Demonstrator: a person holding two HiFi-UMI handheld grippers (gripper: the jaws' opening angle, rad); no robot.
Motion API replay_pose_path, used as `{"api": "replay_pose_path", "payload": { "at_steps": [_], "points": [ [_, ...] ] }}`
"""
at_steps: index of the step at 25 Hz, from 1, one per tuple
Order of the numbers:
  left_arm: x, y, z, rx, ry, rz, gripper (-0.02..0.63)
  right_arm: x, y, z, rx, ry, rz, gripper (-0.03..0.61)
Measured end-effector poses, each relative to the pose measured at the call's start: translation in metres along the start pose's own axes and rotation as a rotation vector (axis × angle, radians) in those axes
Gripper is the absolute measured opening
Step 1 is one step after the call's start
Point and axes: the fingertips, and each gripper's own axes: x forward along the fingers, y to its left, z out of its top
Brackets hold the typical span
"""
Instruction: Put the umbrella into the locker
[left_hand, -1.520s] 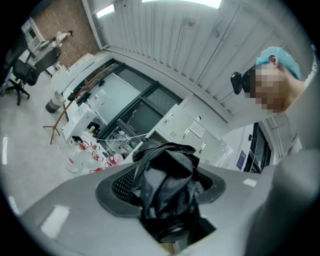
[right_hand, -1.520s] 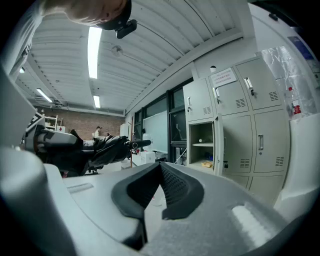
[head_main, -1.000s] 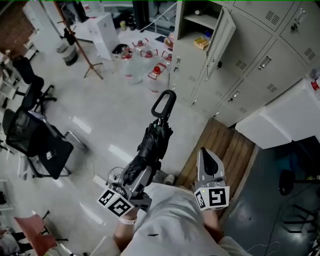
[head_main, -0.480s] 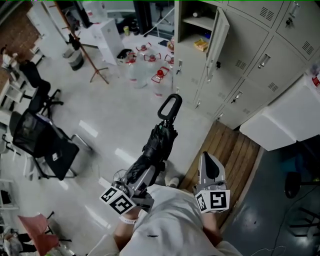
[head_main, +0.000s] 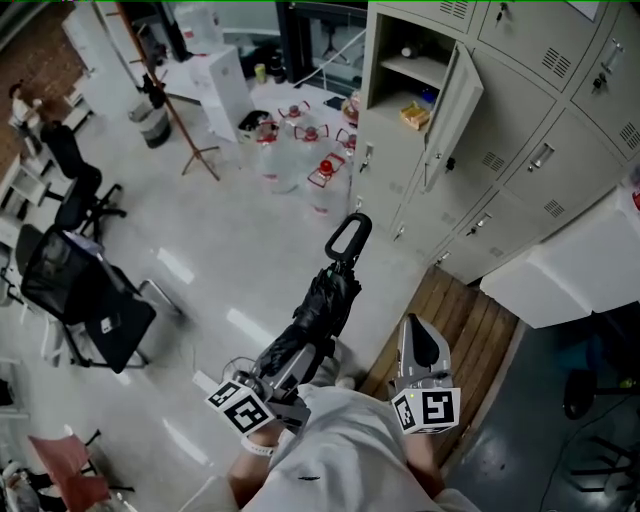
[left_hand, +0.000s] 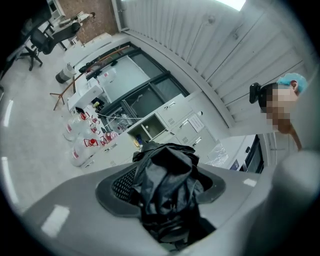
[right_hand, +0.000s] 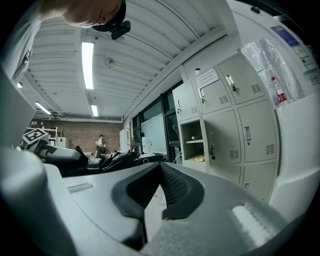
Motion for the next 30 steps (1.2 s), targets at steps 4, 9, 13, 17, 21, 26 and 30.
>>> {"api": "replay_pose_path", "payload": {
  "at_steps": [4,9,13,17,21,26,30],
  "points": [
    [0.029,0.014,0.021,0.017,0.008,0.007,0.288,0.038,-0.004,0.009,-0.015,-0.003,0.012,0.002],
    [0.077,0.032,0.043,0.009,0.010,0.001,0.288,0.092,-0.020,0.017,-0.035,0.016,0.030,0.002],
    [0.107,0.043,0.063,0.021,0.016,0.009,0.288,0.130,-0.022,0.025,-0.046,0.033,0.051,0.002],
    [0.129,0.049,0.083,0.074,0.014,-0.009,0.288,0.163,-0.019,0.038,-0.071,0.026,0.049,0.002],
    [0.152,0.066,0.099,0.073,0.026,-0.029,0.288,0.193,-0.011,0.047,-0.103,0.009,0.049,0.002],
    [0.172,0.088,0.114,0.059,0.044,-0.064,0.287,0.219,-0.007,0.046,-0.120,0.010,0.026,0.002],
    [0.181,0.099,0.122,0.009,0.076,-0.066,0.288,0.230,-0.010,0.044,-0.122,0.035,0.004,0.002]
  ]
}}
